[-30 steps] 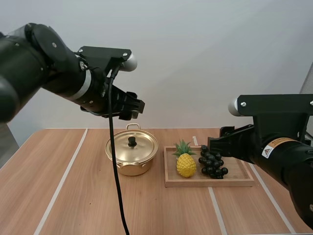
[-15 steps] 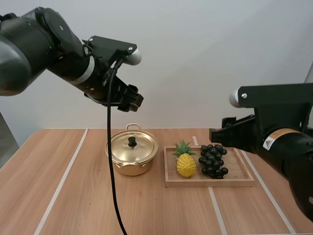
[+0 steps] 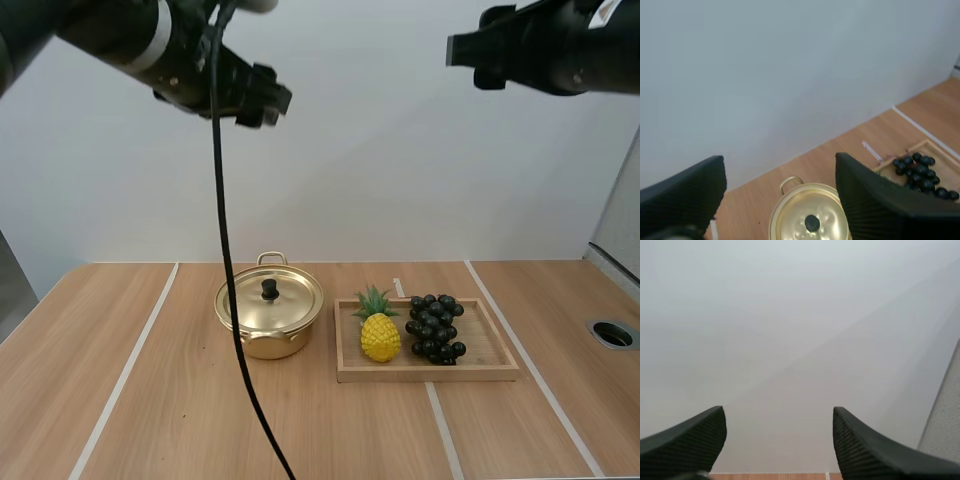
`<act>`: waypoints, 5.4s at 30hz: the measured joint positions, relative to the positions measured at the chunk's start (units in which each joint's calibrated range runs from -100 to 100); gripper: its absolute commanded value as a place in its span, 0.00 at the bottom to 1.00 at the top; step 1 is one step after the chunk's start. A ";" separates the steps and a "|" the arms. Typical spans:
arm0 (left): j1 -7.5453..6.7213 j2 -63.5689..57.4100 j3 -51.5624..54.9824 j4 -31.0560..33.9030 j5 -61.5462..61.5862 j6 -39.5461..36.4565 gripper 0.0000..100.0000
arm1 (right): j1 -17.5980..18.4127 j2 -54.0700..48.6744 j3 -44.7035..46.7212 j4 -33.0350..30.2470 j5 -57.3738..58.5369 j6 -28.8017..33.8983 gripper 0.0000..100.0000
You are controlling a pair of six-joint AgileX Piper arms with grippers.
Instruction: Open the pot, put the pineapple inside, and close it
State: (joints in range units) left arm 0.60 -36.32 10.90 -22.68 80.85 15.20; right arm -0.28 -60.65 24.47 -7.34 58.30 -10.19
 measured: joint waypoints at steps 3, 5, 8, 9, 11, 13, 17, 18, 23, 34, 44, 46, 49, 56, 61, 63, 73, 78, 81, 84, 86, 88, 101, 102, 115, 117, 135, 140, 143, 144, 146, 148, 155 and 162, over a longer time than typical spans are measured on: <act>0.00 0.00 -5.02 0.15 -7.26 -1.68 1.00 | 0.00 3.09 -2.11 0.37 9.52 0.00 1.00; 0.09 0.00 -8.37 0.32 -10.93 -2.10 1.00 | 0.00 5.33 -2.11 0.89 16.14 0.00 1.00; 0.49 0.00 -12.36 0.90 -12.82 -2.30 1.00 | 0.00 8.56 -0.65 1.63 20.42 0.00 1.00; 0.58 0.00 -13.18 1.63 -13.26 -2.40 1.00 | 0.00 9.37 -0.05 1.91 20.70 0.00 1.00; 0.65 0.00 -14.55 3.17 -14.01 -2.40 1.00 | 0.00 11.45 1.02 2.28 20.89 0.00 1.00; 0.65 0.13 -14.97 4.13 -14.91 -2.40 1.00 | 0.00 13.20 1.65 2.52 19.73 0.00 1.00; 0.67 1.82 -15.09 5.20 -16.56 -2.40 1.00 | 0.00 16.72 1.79 3.16 16.66 0.00 1.00; 0.67 2.44 -15.09 5.20 -16.71 -2.40 1.00 | 0.00 17.21 1.79 3.46 16.38 0.00 1.00; 0.67 7.28 -15.09 5.47 -9.92 -2.40 1.00 | 0.00 17.87 1.79 3.89 14.64 0.00 1.00; 0.67 19.93 -15.14 7.82 18.25 -2.00 1.00 | 0.00 17.91 1.79 3.89 14.01 -1.62 1.00; 0.67 24.26 -15.14 7.47 18.92 -2.00 1.00 | 0.00 17.91 1.79 3.89 13.41 -2.86 1.00; 0.67 25.24 -14.99 7.01 18.92 -2.00 1.00 | 0.00 17.91 1.79 3.89 13.41 -2.86 1.00; 0.67 26.14 -12.61 6.62 18.92 -1.89 1.00 | 0.00 17.91 1.79 4.31 13.41 -2.86 1.00; 0.67 28.46 -3.58 6.48 19.15 0.97 1.00 | 0.00 17.91 1.79 4.78 13.41 -2.86 1.00; 0.67 30.96 -0.20 4.89 19.15 2.10 1.00 | 0.00 17.91 1.79 4.78 13.41 -2.86 1.00; 0.67 31.97 -0.20 3.66 19.15 2.21 1.00 | 0.00 17.91 1.79 4.78 13.41 -2.86 1.00; -0.18 35.98 0.00 0.52 19.15 4.61 1.00 | 0.00 17.91 1.79 4.78 13.41 -2.86 1.00; -0.48 37.95 1.58 0.84 19.15 7.05 1.00 | 0.00 17.91 1.79 4.78 11.52 -2.86 1.00; -0.48 39.01 2.44 3.23 19.15 8.45 1.00 | 0.00 17.91 1.79 4.78 10.02 -2.86 1.00; -0.48 40.20 2.57 4.57 19.15 10.15 1.00 | 0.00 17.91 1.79 4.78 9.51 -2.86 1.00; -0.48 40.51 2.57 4.70 19.15 11.33 1.00 | 0.00 17.91 1.79 4.78 9.51 -2.86 1.00; -0.48 40.86 2.57 4.70 19.15 12.51 1.00 | 0.00 17.91 1.79 4.78 9.34 -2.86 1.00; -0.48 42.90 2.93 4.36 19.15 20.66 1.00 | 0.00 17.91 1.79 4.78 8.76 -2.86 1.00; -0.48 42.90 2.93 4.08 19.15 20.91 1.00 | 0.00 17.91 1.79 4.78 8.76 -2.86 1.00; -4.67 46.45 3.22 5.54 19.15 20.92 1.00 | 0.00 17.91 1.79 4.78 8.76 -2.86 1.00; -5.42 46.45 3.22 9.75 19.15 19.69 1.00 | 0.00 17.91 1.79 4.66 8.76 -2.86 1.00; -5.72 46.45 3.22 18.29 19.15 17.55 1.00 | 0.00 17.91 1.79 4.34 8.76 -2.86 1.00; -5.72 46.45 3.22 17.30 19.15 17.55 1.00 | 0.00 17.91 1.79 4.34 8.76 -2.86 1.00; -5.72 46.45 3.22 15.13 19.15 17.55 1.00 | 0.00 17.91 1.79 4.34 8.76 -2.86 1.00; -5.72 46.45 3.22 14.42 19.15 17.55 1.00 | 0.00 17.91 1.79 4.34 8.76 -2.86 1.00; -5.72 46.45 3.22 13.51 19.15 17.55 1.00 | 0.00 17.91 1.79 4.34 8.76 -2.86 1.00; -5.72 46.45 3.22 13.41 19.15 17.55 1.00 | 0.00 17.91 1.79 4.34 8.76 -2.86 1.00; -5.72 46.45 3.22 13.41 19.15 17.55 1.00 | 0.00 17.91 1.79 4.34 8.76 -2.86 1.00; -5.72 46.45 3.22 13.52 19.15 18.43 1.00 | 0.00 17.91 1.79 4.34 8.76 -2.86 1.00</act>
State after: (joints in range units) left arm -5.11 10.13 14.11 -9.16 100.00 33.63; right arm -0.28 -42.74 26.26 -2.99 67.06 -13.04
